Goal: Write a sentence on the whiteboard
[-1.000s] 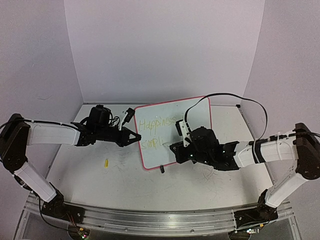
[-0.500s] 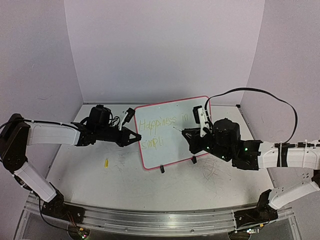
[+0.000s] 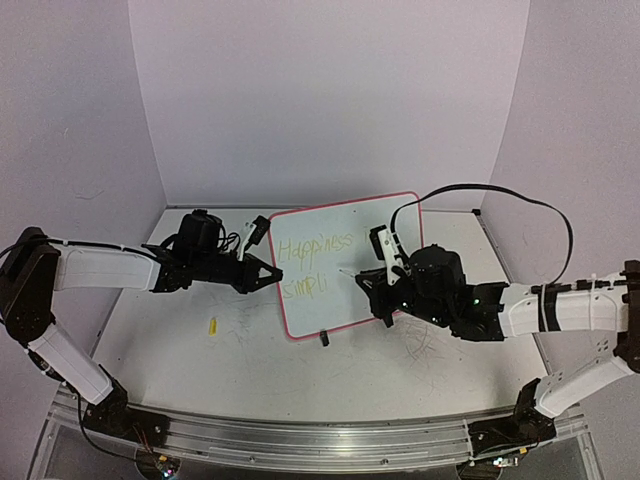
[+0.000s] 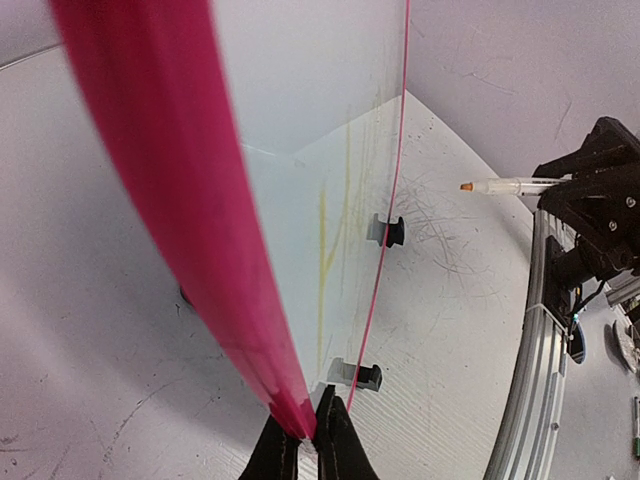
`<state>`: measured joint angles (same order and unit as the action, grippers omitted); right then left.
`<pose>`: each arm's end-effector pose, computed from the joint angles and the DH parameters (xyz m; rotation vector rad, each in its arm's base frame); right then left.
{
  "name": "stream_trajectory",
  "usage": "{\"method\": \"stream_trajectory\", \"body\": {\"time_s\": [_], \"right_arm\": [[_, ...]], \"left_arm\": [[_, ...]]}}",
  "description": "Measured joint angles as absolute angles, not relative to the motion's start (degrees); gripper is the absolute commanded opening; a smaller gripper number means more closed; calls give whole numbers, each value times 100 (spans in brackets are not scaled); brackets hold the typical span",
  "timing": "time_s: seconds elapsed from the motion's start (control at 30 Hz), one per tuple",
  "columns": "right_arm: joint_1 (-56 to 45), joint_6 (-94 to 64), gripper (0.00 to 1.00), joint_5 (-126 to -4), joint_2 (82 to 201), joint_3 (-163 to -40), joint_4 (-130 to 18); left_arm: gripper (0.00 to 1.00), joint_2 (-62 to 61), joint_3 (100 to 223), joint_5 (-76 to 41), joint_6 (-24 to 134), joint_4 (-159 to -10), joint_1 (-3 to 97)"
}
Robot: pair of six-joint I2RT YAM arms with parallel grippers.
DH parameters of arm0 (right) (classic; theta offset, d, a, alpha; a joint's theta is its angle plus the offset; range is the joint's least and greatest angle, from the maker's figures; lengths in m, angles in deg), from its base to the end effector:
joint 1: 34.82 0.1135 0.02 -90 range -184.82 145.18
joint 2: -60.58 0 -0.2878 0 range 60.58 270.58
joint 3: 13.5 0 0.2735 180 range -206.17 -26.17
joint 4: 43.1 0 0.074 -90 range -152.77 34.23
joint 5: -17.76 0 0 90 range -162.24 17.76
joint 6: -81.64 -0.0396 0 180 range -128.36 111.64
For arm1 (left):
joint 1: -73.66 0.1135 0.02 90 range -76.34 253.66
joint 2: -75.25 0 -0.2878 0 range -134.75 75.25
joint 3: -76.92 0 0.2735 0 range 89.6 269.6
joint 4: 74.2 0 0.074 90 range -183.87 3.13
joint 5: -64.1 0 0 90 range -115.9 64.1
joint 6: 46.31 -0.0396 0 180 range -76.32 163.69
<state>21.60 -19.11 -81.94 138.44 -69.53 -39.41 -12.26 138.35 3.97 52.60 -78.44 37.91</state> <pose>0.1830 0.2636 0.2580 -0.6397 1.8251 0.6374 0.2698 -0.2185 0.2261 0.8231 2.0251 -1.0041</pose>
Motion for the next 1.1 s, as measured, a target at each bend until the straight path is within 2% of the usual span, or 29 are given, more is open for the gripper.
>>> {"method": "stream_trajectory", "body": {"time_s": [1.1], "right_arm": [[2156,-2113,0,-8106,14580,-7048,-3442]], "left_arm": [[0,-1226,13835,390,5252,-7844,3780]]}}
